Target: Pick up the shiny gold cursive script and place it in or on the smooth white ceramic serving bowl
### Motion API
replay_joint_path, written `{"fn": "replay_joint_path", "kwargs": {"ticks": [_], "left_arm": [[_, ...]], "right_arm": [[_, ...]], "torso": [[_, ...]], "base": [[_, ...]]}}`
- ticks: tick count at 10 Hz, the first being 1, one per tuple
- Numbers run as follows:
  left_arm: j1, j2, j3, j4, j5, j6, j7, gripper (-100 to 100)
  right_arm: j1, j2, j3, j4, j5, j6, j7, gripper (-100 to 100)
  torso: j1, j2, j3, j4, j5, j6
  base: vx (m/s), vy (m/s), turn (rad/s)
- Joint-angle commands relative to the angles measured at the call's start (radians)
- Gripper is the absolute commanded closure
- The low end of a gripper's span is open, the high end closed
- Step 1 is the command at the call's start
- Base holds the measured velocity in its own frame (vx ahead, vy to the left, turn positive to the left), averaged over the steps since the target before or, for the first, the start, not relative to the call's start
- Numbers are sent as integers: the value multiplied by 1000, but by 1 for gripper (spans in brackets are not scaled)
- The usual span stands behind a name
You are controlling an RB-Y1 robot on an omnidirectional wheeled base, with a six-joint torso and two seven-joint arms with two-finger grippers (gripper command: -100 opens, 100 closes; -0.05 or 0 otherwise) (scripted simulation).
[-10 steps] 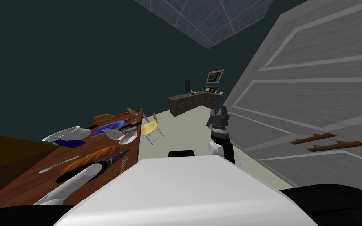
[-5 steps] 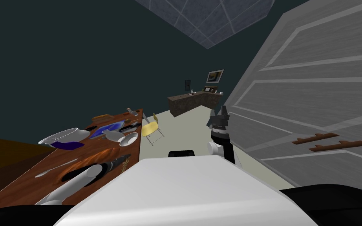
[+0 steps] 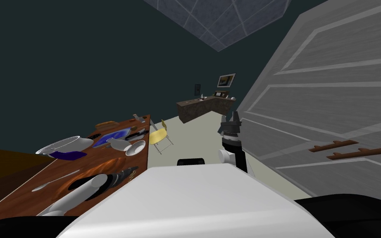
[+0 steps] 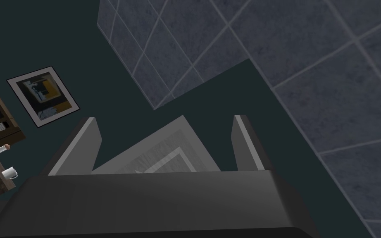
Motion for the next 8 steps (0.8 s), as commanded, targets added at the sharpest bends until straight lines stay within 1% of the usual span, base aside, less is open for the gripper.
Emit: {"fn": "replay_joint_path", "kwargs": {"ticks": [1, 3, 4, 5, 6, 7, 8], "left_arm": [[10, 8, -13, -3, 7, 36, 29, -100], [10, 16, -25, -1, 12, 68, 49, -100], [11, 13, -22, -2, 9, 55, 42, -100], [11, 13, -22, -3, 9, 58, 45, 0], [0, -16, -23, 20, -7, 43, 24, -100], [-6, -33, -23, 34, -16, 34, 11, -100], [1, -20, -21, 23, -7, 42, 20, -100]], "right_arm": [[0, 0, 0, 0, 0, 0, 0, 0], [0, 0, 0, 0, 0, 0, 0, 0], [0, 0, 0, 0, 0, 0, 0, 0], [0, 0, 0, 0, 0, 0, 0, 0], [0, 0, 0, 0, 0, 0, 0, 0], [0, 0, 0, 0, 0, 0, 0, 0], [0, 0, 0, 0, 0, 0, 0, 0]], "torso": [[0, 0, 0, 0, 0, 0], [0, 0, 0, 0, 0, 0], [0, 0, 0, 0, 0, 0], [-1, 1, 0, 0, 0, 0], [-2, 1, 1, 0, 0, 0], [-2, 1, 0, 0, 0, 0], [-1, -1, 0, 0, 0, 0]], "base": [[31, 41, -19], [24, 35, -14], [11, 14, -5], [0, 0, 0], [22, 16, 19], [48, 28, 25], [24, 12, 3]]}}
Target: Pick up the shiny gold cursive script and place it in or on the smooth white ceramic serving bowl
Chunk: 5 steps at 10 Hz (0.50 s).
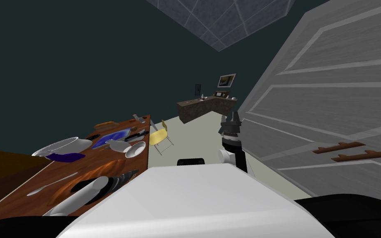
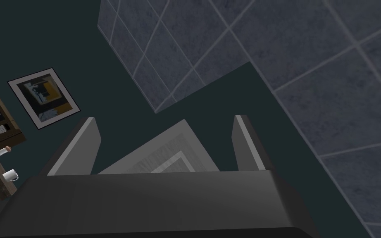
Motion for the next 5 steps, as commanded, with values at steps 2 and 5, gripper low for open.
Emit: {"fn": "replay_joint_path", "kwargs": {"ticks": [2, 5], "left_arm": [[0, 0, 0, 0, 0, 0, 0, 100], [-1, 1, 1, -1, 1, 0, 1, 100]], "right_arm": [[0, 0, 0, 0, 0, 0, 0, 0], [0, 0, 0, 0, 0, 0, 0, 0]], "torso": [[-1, 1, 1, 0, 0, 0], [2, 2, 1, 0, 2, 0]], "base": [[0, 0, 0], [0, 0, 0]]}}
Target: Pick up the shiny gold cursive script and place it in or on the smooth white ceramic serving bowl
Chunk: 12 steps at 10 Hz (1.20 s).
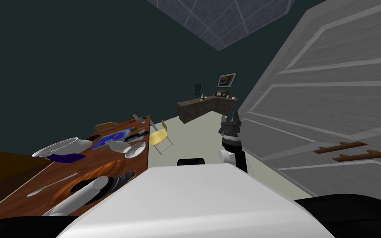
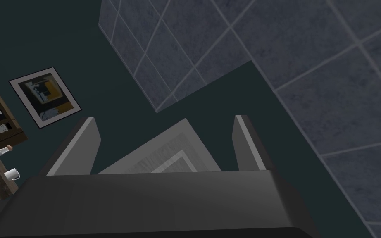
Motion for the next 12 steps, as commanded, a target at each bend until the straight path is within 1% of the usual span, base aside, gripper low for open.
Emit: {"fn": "replay_joint_path", "kwargs": {"ticks": [1, 2, 3, 4, 5, 7, 12], "left_arm": [[0, 0, 0, 0, 0, 0, 0, 0], [9, 28, -3, -22, 13, 15, 24, 100], [5, 15, -3, -13, 5, 6, 13, 100], [5, 17, -3, -15, 5, 8, 17, 0], [-6, 7, 12, -10, -13, -32, -10, 100], [-14, 0, 23, -5, -28, -63, -31, 100], [-41, -26, 59, 10, -75, -161, -97, 100]], "right_arm": [[0, 0, 0, 0, 0, 0, 0, 0], [0, 0, 0, 0, 0, 0, 0, 0], [0, 0, 0, 0, 0, 0, 0, 0], [0, 0, 0, 0, 0, 0, 0, 0], [0, 0, 0, 0, 0, 0, 0, 0], [0, 0, 0, 0, 0, 0, 0, 0], [0, 0, 0, 0, 0, 0, 0, 0]], "torso": [[0, 0, 0, 0, 0, 0], [0, 0, 0, 0, 0, 0], [-2, 2, 1, 0, -1, 0], [-2, 2, 1, 0, 0, 0], [-1, 1, 0, 0, 0, 0], [-7, 5, 3, 1, -1, -1], [-7, 5, 3, 1, -2, 0]], "base": [[0, 0, 0], [-38, -31, -24], [-24, -18, -8], [0, 0, 0], [-34, -73, 109], [-79, -107, 111], [-71, -86, 91]]}}
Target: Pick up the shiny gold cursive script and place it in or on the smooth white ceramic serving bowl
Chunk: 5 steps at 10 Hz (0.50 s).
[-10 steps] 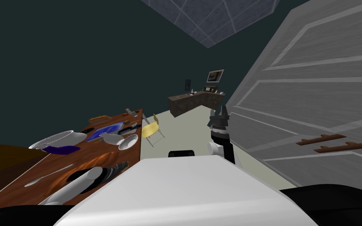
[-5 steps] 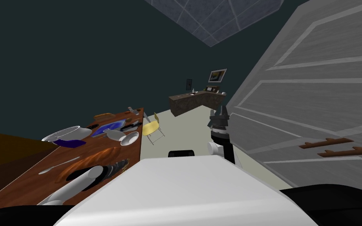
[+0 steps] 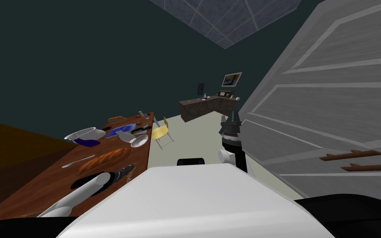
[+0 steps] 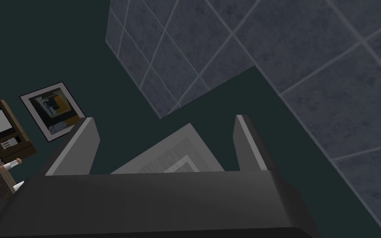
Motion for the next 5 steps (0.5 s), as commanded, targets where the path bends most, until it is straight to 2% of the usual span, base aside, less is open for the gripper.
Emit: {"fn": "replay_joint_path", "kwargs": {"ticks": [1, 5], "left_arm": [[-11, -9, 13, 10, -13, -36, -30, 100], [-33, -33, 43, 23, -52, -114, -82, 100]], "right_arm": [[0, 0, 0, 0, 0, 0, 0, 0], [0, 0, 0, 0, 0, 0, 0, 0]], "torso": [[0, 0, 0, 0, 0, 0], [0, 0, 0, 0, -1, 0]], "base": [[-81, -88, 92], [-82, -72, 92]]}}
